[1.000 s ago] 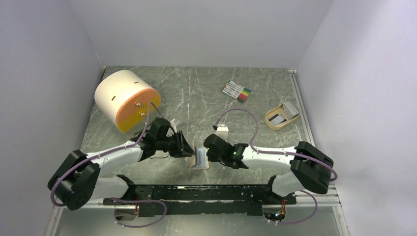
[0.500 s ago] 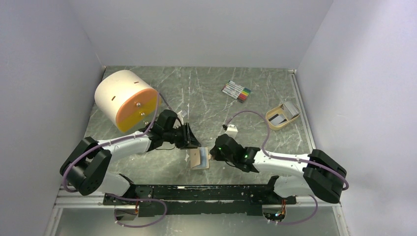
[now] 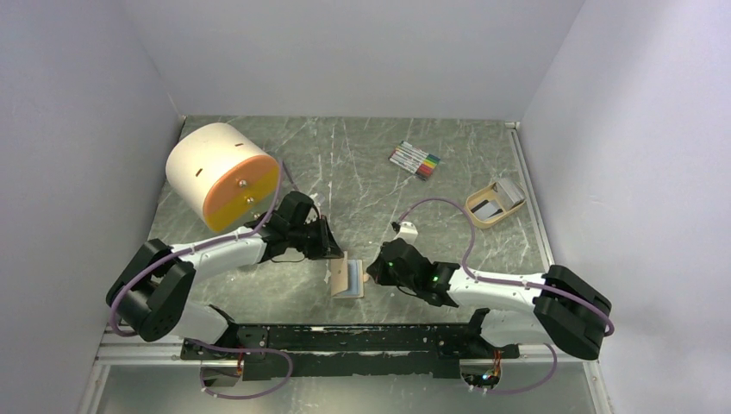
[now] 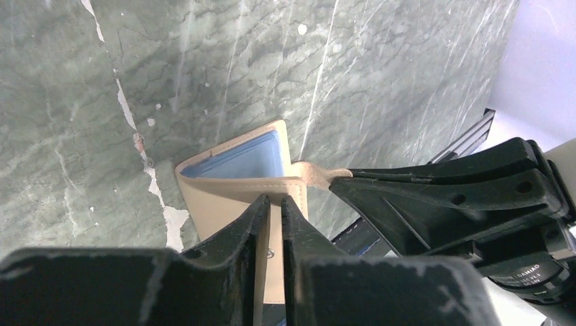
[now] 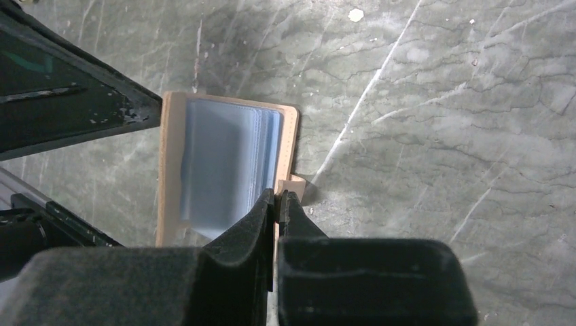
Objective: Put the credit cards into the card holder
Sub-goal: Close the card holder at the center of the board.
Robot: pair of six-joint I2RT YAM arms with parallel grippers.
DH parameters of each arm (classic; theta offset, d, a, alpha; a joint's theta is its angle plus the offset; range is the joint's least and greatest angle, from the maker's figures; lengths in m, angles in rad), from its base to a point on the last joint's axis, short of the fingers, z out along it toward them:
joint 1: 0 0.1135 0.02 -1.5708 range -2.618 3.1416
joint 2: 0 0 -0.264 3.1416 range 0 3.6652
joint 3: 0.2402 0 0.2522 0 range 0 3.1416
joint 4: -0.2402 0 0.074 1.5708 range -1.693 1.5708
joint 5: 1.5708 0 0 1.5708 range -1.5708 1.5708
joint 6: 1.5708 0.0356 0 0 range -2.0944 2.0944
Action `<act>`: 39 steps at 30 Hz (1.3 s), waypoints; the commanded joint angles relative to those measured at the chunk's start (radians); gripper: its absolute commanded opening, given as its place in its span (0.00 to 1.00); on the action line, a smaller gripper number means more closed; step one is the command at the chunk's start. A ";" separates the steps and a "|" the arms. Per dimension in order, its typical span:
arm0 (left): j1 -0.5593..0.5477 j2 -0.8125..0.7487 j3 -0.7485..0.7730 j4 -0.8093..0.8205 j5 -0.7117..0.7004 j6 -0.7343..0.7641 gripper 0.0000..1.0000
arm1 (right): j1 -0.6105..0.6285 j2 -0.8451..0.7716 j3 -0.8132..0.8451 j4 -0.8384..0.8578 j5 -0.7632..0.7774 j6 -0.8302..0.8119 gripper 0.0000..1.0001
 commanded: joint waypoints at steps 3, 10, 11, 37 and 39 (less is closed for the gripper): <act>-0.015 0.034 -0.013 0.037 0.034 -0.002 0.14 | -0.005 -0.033 0.008 0.005 0.002 -0.009 0.00; -0.023 0.061 -0.028 0.031 0.037 0.008 0.21 | -0.006 -0.074 0.007 0.037 -0.049 -0.026 0.00; -0.025 0.070 -0.032 0.043 0.046 0.003 0.21 | -0.005 -0.083 0.006 0.058 -0.063 -0.031 0.00; -0.048 0.137 -0.086 0.120 0.000 -0.033 0.15 | -0.003 0.139 0.084 0.071 -0.211 -0.041 0.25; -0.048 0.139 -0.088 0.126 0.006 -0.034 0.15 | -0.002 0.139 0.087 0.055 -0.197 -0.040 0.25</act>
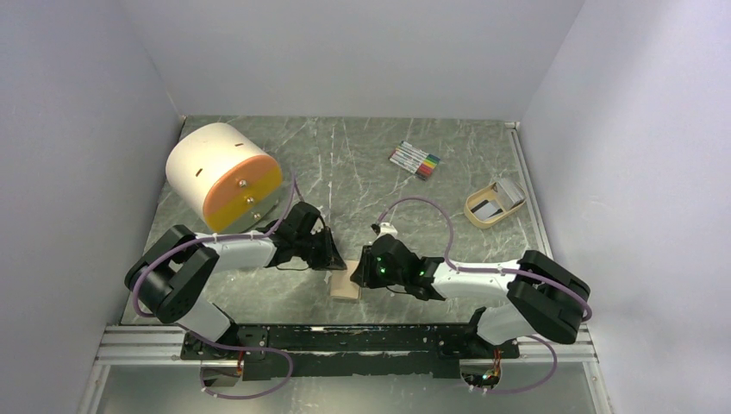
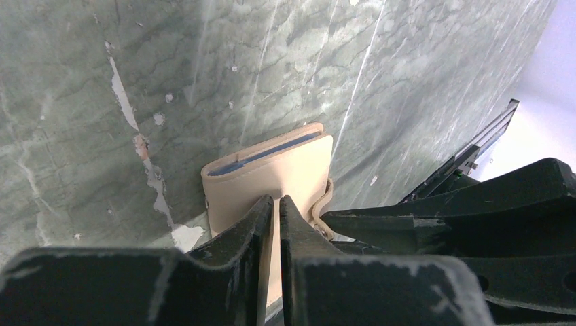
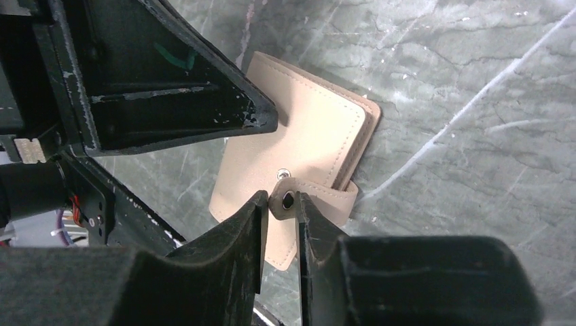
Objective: Put the credit cards into the card holder
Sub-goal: Close the card holder at the center of the board.
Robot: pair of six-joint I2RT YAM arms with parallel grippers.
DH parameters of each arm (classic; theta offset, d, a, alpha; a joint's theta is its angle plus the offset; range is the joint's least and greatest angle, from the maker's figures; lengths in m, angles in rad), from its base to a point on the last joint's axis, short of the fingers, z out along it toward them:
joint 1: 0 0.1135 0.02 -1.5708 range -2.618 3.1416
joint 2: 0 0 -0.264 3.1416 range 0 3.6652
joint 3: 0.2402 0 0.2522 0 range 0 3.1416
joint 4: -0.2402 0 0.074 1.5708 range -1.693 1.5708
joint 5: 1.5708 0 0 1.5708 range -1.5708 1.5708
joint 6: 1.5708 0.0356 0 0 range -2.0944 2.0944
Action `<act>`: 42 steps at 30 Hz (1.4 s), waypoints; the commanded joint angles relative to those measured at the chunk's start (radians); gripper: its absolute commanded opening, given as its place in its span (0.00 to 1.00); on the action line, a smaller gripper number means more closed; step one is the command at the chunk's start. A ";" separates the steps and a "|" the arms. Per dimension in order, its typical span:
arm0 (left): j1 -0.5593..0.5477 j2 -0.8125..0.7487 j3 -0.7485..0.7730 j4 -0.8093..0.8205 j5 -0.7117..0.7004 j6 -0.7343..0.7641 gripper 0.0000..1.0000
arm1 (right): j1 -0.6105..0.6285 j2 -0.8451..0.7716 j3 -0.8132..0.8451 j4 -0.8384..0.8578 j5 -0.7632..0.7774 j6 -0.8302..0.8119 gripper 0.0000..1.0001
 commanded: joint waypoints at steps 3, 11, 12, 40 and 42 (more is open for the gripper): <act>-0.017 0.009 -0.024 -0.009 -0.021 0.006 0.15 | -0.001 -0.022 0.025 -0.051 0.034 0.015 0.14; -0.019 0.002 -0.023 -0.015 -0.026 -0.001 0.15 | -0.003 -0.012 0.023 -0.024 0.016 0.044 0.25; -0.019 0.002 -0.022 -0.019 -0.030 -0.001 0.15 | -0.002 -0.004 0.032 -0.030 0.016 0.044 0.29; -0.027 0.010 -0.033 -0.001 -0.028 -0.012 0.16 | -0.002 -0.020 0.093 -0.083 -0.013 0.027 0.18; -0.027 0.010 -0.034 0.000 -0.028 -0.013 0.16 | -0.002 -0.040 0.091 -0.105 0.013 0.033 0.24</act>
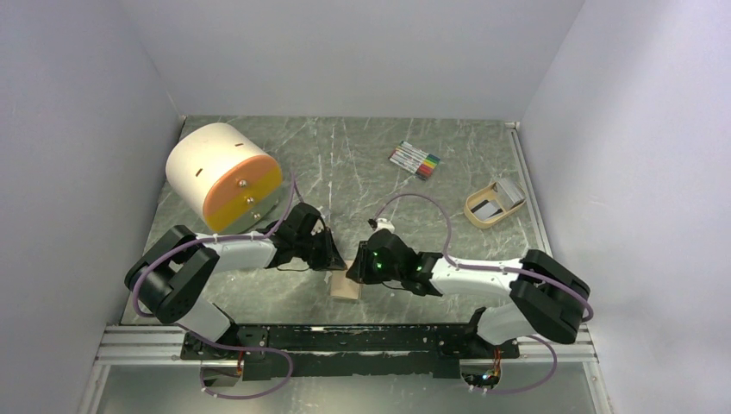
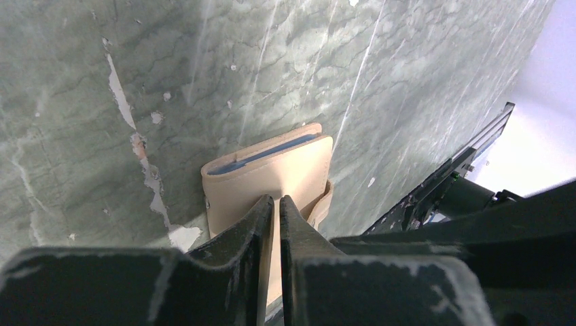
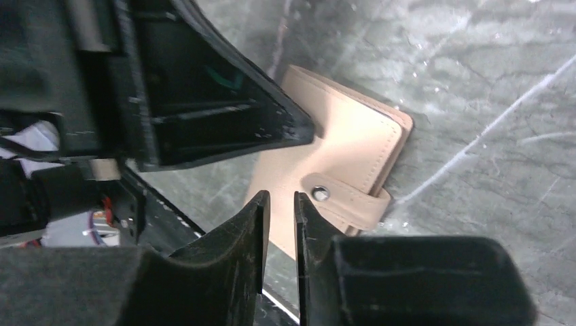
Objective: Put the credit cards into the card holder
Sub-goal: Close the card holder at the center of the board.
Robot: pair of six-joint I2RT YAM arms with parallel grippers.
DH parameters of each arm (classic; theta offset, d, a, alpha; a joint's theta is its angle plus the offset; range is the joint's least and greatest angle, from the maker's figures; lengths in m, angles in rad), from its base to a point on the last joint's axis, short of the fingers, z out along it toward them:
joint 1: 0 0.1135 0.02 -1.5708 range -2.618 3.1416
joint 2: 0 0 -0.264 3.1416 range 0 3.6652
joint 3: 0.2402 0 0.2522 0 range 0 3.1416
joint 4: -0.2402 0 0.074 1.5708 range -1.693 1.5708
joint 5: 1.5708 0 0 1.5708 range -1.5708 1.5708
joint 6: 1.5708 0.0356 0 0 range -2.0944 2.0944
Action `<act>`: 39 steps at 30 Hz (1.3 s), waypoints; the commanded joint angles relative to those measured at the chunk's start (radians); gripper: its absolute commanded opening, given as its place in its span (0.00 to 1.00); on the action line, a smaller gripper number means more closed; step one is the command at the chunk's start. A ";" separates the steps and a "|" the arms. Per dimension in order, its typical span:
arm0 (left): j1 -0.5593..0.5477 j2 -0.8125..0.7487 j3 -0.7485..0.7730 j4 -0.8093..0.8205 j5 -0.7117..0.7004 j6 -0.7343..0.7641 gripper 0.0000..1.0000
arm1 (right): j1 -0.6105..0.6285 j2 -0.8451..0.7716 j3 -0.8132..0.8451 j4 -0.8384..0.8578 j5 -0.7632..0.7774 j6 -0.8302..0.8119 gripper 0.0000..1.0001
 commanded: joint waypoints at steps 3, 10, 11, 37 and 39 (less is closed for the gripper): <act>-0.022 0.016 -0.024 -0.009 -0.018 0.004 0.16 | -0.004 -0.050 0.023 -0.064 0.063 -0.001 0.25; -0.028 0.026 -0.025 -0.005 -0.019 0.001 0.16 | -0.009 -0.009 0.022 -0.060 0.073 0.001 0.16; -0.028 0.027 -0.024 -0.006 -0.021 0.001 0.16 | -0.011 -0.004 0.024 -0.059 0.072 0.001 0.16; -0.033 0.036 -0.003 -0.036 -0.031 0.008 0.15 | -0.013 0.053 0.014 -0.034 0.020 0.017 0.17; -0.034 0.036 -0.004 -0.034 -0.032 0.006 0.15 | -0.013 0.062 0.012 -0.022 0.008 0.016 0.16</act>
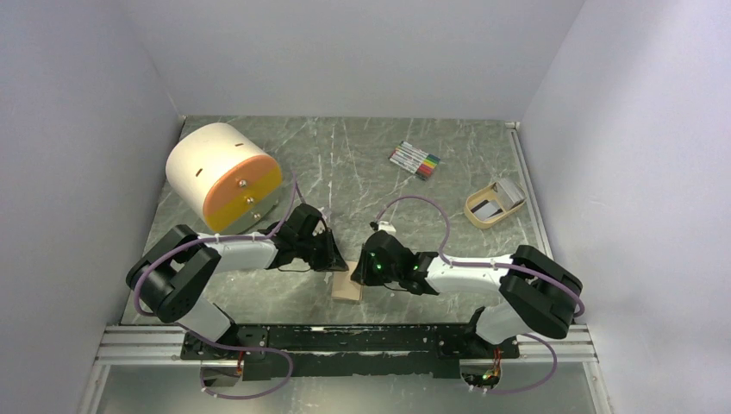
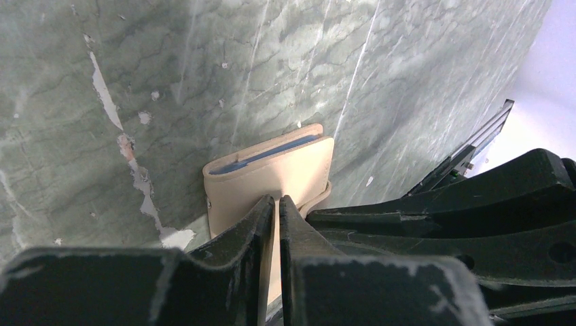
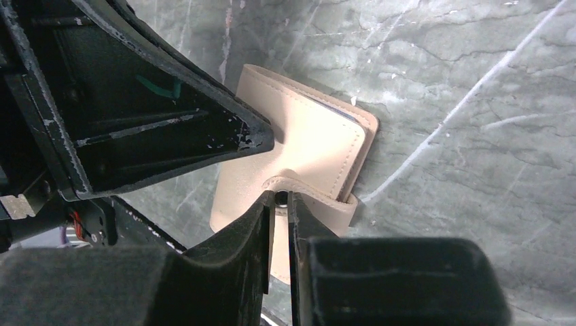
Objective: Put the credit cards into the card holder
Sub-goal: Close the card holder at the center of the board.
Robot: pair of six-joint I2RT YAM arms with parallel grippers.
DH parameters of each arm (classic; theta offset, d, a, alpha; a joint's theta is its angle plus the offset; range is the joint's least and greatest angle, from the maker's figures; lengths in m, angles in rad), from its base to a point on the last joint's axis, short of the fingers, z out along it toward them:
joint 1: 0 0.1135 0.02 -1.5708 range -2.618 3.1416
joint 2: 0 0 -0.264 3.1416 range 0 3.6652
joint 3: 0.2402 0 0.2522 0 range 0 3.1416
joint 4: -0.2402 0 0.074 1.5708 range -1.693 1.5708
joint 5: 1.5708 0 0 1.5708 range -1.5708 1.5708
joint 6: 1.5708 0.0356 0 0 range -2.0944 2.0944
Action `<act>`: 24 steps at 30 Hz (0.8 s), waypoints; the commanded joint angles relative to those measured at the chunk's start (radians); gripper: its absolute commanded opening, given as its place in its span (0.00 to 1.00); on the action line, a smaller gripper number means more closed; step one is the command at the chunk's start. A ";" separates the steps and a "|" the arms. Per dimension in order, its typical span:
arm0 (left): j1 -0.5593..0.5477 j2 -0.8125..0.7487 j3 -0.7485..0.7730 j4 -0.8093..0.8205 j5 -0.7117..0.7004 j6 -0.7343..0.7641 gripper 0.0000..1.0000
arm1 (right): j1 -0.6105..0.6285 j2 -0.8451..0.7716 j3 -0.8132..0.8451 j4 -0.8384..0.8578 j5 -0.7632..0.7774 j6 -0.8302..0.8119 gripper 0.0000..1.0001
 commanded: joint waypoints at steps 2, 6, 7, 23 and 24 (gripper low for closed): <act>-0.021 0.029 -0.005 -0.049 -0.030 0.012 0.15 | -0.005 0.036 0.000 0.027 -0.023 -0.002 0.15; -0.021 0.027 -0.001 -0.058 -0.032 0.013 0.15 | -0.003 0.032 0.008 0.005 -0.021 -0.012 0.13; -0.022 0.026 0.000 -0.060 -0.033 0.013 0.15 | -0.001 0.028 0.011 -0.009 -0.014 -0.012 0.13; -0.034 0.038 -0.003 -0.055 -0.035 -0.012 0.14 | 0.091 0.108 0.114 -0.222 0.123 -0.129 0.12; -0.034 0.039 -0.001 -0.055 -0.032 -0.013 0.14 | 0.103 0.117 0.123 -0.235 0.140 -0.131 0.11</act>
